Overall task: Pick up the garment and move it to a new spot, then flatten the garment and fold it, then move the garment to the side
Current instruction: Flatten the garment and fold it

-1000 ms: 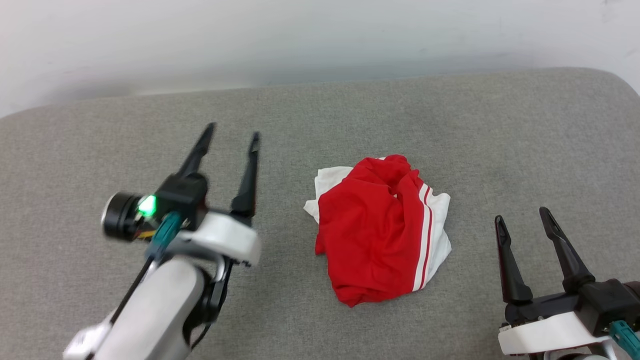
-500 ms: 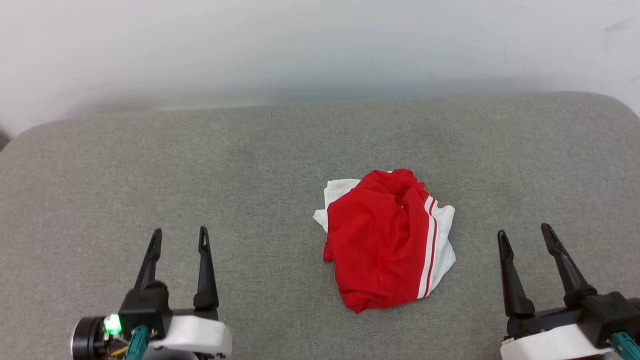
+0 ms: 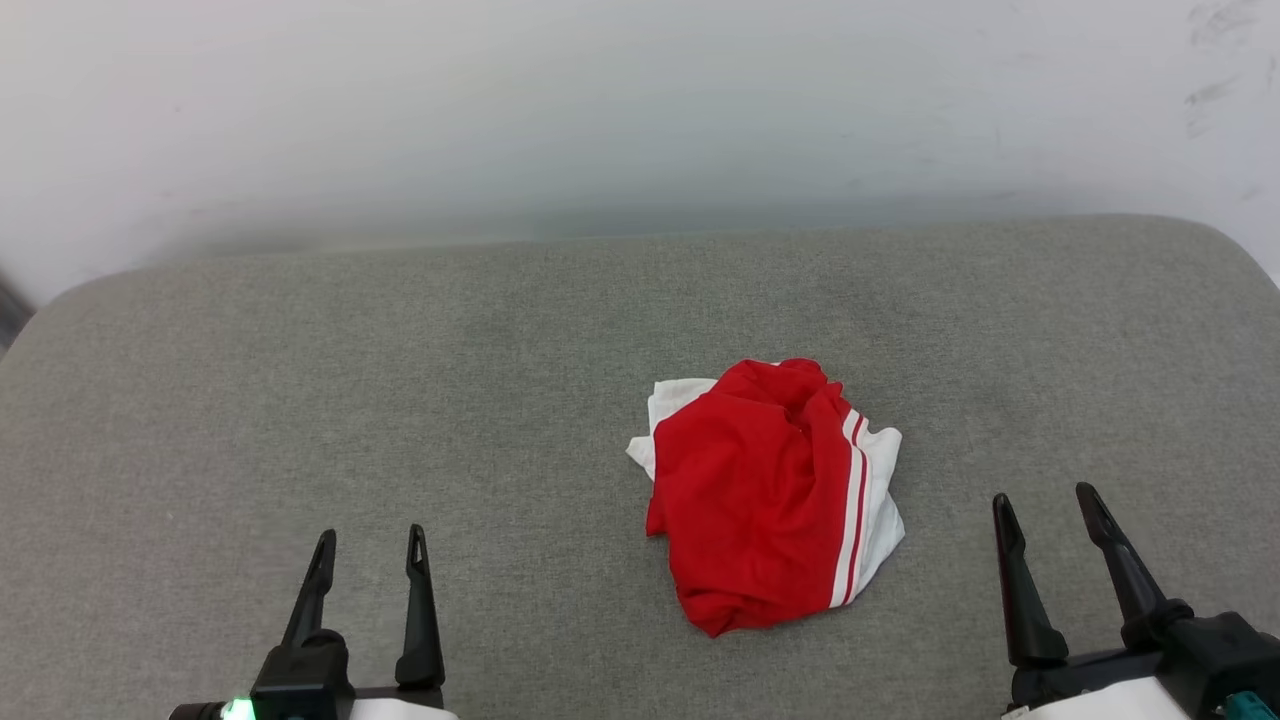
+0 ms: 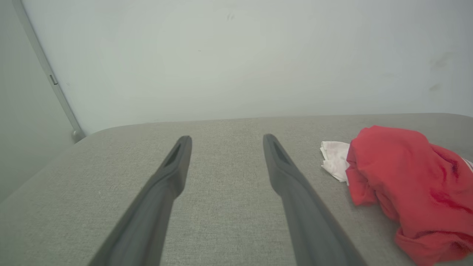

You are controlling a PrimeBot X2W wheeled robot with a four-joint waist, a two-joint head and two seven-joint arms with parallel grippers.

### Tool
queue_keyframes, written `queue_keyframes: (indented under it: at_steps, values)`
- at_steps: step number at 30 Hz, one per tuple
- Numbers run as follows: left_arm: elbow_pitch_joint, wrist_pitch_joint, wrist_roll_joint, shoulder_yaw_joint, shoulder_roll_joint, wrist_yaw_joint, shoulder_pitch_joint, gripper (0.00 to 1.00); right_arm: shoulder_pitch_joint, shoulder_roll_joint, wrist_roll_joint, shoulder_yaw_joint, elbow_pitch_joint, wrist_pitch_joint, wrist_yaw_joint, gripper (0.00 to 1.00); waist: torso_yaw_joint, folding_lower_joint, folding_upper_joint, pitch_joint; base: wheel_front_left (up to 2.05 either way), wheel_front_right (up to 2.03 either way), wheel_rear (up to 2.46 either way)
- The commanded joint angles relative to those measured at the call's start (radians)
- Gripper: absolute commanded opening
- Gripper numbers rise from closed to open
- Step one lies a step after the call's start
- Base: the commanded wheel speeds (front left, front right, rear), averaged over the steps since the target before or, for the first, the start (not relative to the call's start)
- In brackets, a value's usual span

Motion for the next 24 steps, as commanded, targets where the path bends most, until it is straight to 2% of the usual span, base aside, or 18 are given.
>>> queue_keyframes:
  at_steps: [1, 13, 24]
  values:
    - [0.005, -0.003, 0.009, 0.011, -0.007, -0.008, 0.014, 1.00, 0.017, 0.002, 0.003, 0.002, 0.001, -0.002, -0.001, 1.00, 0.000, 0.0001, -0.0001, -0.003, 0.00, 0.00, 0.00]
    - [0.020, -0.003, 0.061, 0.089, -0.069, -0.085, 0.039, 1.00, 0.037, 0.002, 0.045, 0.012, 0.006, -0.002, -0.001, 1.00, 0.002, 0.0001, -0.0001, -0.009, 0.00, 0.00, 0.00]
    - [0.044, -0.003, 0.080, 0.144, -0.089, -0.143, -0.013, 1.00, 0.016, 0.002, 0.033, 0.012, -0.002, -0.002, -0.001, 1.00, 0.001, 0.0001, -0.0001, 0.007, 0.00, 0.00, 0.00]
